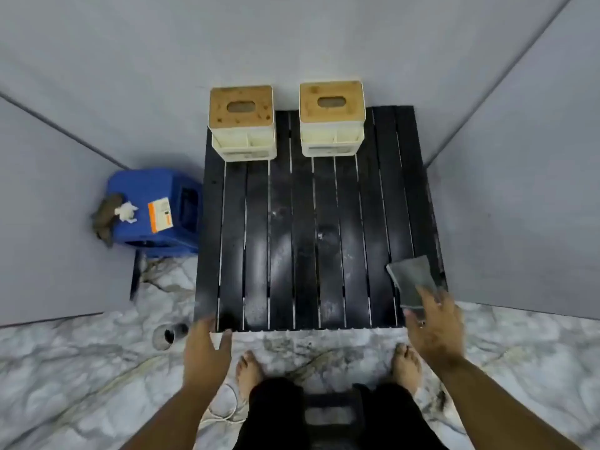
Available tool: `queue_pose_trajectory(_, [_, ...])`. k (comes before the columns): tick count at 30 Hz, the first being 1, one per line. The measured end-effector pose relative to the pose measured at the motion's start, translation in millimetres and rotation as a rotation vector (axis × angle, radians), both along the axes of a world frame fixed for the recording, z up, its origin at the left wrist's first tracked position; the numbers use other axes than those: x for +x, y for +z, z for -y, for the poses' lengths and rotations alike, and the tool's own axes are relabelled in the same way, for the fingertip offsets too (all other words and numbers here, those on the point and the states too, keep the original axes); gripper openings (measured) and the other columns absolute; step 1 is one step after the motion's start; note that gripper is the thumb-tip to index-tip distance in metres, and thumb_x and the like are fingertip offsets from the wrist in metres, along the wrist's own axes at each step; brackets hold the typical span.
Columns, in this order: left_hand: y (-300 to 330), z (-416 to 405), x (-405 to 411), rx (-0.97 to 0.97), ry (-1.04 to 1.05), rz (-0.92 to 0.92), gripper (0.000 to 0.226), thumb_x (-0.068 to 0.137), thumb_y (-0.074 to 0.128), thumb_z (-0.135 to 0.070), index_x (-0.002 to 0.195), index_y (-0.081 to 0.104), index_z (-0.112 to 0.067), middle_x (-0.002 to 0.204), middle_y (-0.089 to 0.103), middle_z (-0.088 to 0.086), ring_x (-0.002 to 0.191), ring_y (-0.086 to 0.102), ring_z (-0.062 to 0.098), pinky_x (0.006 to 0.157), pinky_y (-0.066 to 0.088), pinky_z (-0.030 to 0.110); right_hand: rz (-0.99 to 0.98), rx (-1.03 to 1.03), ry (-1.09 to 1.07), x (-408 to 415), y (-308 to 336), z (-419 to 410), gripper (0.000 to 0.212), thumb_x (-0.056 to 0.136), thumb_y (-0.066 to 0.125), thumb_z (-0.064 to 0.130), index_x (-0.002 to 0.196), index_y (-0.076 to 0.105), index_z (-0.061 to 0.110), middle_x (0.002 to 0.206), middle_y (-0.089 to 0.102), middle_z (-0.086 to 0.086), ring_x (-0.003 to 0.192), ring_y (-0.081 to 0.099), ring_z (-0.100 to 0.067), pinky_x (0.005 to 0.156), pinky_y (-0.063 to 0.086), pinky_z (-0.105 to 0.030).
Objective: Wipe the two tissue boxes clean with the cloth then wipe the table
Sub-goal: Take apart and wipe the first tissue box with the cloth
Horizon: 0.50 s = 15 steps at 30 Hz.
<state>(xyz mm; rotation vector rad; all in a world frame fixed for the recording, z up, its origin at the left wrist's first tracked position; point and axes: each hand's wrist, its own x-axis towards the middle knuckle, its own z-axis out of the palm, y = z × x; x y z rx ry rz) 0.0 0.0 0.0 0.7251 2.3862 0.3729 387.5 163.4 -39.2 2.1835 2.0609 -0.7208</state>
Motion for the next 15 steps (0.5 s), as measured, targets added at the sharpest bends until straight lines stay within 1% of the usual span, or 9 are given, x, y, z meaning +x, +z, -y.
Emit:
queue_pose_trajectory(1, [-17, -18, -2, 0.080, -0.071, -0.088, 0.035, 0.093, 0.068, -0.018, 0.125, 0.059, -0.005, 0.122, 0.060, 0.014, 0.113, 0.057, 0.034, 0.094, 0.046, 0.046, 0.013, 0.025, 0.008, -7, -13, -12, 0.062, 0.087, 0.071, 0.036, 0.143, 0.050, 0.020, 0.146, 0.039, -0.026, 0.126, 0.041, -0.051, 0.100, 0.041, -0.060])
queue_pose_trajectory(2, [-35, -31, -5, 0.112, -0.156, -0.175, 0.037, 0.093, 0.067, -0.024, 0.124, 0.060, -0.005, 0.123, 0.061, 0.014, 0.115, 0.057, 0.035, 0.095, 0.046, 0.048, 0.037, 0.047, 0.007, -12, -25, -20, 0.065, 0.087, 0.069, 0.039, 0.146, 0.046, 0.023, 0.150, 0.035, -0.026, 0.129, 0.038, -0.051, 0.102, 0.038, -0.062])
queue_pose_trajectory(5, [-73, -78, -13, 0.172, -0.329, -0.249, 0.051, 0.088, 0.060, -0.040, 0.127, 0.060, -0.008, 0.137, 0.056, 0.012, 0.129, 0.051, 0.036, 0.102, 0.043, 0.055, 0.051, 0.114, 0.030, -20, -62, -46, 0.066, 0.090, 0.065, 0.042, 0.149, 0.038, 0.033, 0.153, 0.031, -0.023, 0.129, 0.036, -0.050, 0.103, 0.032, -0.064])
queue_pose_trajectory(7, [-90, -92, -12, 0.219, -0.385, -0.286, 0.055, 0.088, 0.059, -0.043, 0.133, 0.058, -0.011, 0.144, 0.052, 0.010, 0.138, 0.045, 0.035, 0.106, 0.037, 0.057, 0.062, 0.200, 0.038, -23, -78, -51, 0.059, 0.091, 0.064, 0.038, 0.146, 0.041, 0.032, 0.146, 0.034, -0.025, 0.123, 0.039, -0.049, 0.102, 0.033, -0.064])
queue_pose_trajectory(9, [-107, -103, -16, 0.260, -0.428, -0.322, 0.059, 0.087, 0.058, -0.046, 0.136, 0.057, -0.014, 0.148, 0.049, 0.007, 0.141, 0.042, 0.032, 0.109, 0.031, 0.056, 0.062, 0.301, 0.010, -31, -86, -63, 0.054, 0.092, 0.063, 0.033, 0.143, 0.046, 0.027, 0.140, 0.039, -0.028, 0.119, 0.040, -0.049, 0.101, 0.033, -0.062])
queue_pose_trajectory(11, [-117, -108, -18, 0.278, -0.468, -0.361, 0.061, 0.087, 0.054, -0.051, 0.136, 0.058, -0.017, 0.149, 0.049, 0.005, 0.143, 0.040, 0.031, 0.109, 0.027, 0.053, 0.087, 0.357, 0.007, -44, -92, -76, 0.053, 0.090, 0.057, 0.036, 0.141, 0.048, 0.026, 0.137, 0.041, -0.029, 0.118, 0.041, -0.049, 0.100, 0.033, -0.060])
queue_pose_trajectory(13, [-125, -104, -18, 0.322, -0.473, -0.385, 0.061, 0.086, 0.051, -0.053, 0.134, 0.060, -0.017, 0.148, 0.050, 0.005, 0.145, 0.038, 0.031, 0.110, 0.024, 0.050, 0.082, 0.400, 0.037, -57, -94, -90, 0.058, 0.085, 0.053, 0.041, 0.141, 0.048, 0.025, 0.134, 0.043, -0.028, 0.116, 0.042, -0.048, 0.098, 0.034, -0.059])
queue_pose_trajectory(15, [-127, -104, -19, 0.363, -0.472, -0.402, 0.059, 0.085, 0.053, -0.051, 0.132, 0.062, -0.016, 0.146, 0.052, 0.005, 0.144, 0.039, 0.032, 0.110, 0.025, 0.053, 0.064, 0.425, 0.083, -70, -95, -105, 0.062, 0.084, 0.054, 0.045, 0.141, 0.049, 0.024, 0.132, 0.043, -0.029, 0.113, 0.043, -0.048, 0.095, 0.036, -0.058])
